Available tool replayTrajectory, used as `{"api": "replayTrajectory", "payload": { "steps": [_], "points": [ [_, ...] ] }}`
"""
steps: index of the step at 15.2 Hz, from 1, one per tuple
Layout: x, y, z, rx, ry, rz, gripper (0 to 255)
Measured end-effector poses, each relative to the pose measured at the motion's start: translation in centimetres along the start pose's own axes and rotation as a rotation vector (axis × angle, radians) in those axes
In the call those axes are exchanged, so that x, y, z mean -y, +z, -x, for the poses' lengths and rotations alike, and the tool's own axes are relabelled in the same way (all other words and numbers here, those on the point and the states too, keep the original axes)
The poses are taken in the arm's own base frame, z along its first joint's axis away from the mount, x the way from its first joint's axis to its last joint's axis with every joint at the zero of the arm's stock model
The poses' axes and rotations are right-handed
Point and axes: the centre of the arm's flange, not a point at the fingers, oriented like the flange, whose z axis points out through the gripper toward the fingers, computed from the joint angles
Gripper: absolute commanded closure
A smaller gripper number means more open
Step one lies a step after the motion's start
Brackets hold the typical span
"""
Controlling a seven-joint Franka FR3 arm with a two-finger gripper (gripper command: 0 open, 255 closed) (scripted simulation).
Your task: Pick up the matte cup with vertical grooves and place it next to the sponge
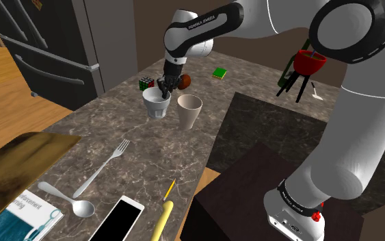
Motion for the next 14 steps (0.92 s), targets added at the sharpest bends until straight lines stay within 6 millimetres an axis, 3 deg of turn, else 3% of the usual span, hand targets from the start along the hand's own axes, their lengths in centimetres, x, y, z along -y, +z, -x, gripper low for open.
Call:
{"api": "replayTrajectory", "payload": {
  "steps": [3, 14],
  "points": [
    [0.1, -0.6, 0.0, 0.001, 0.0, 0.0, 255],
    [1.1, -6.1, -0.4, 0.001, 0.0, 0.0, 255]
  ]
}}
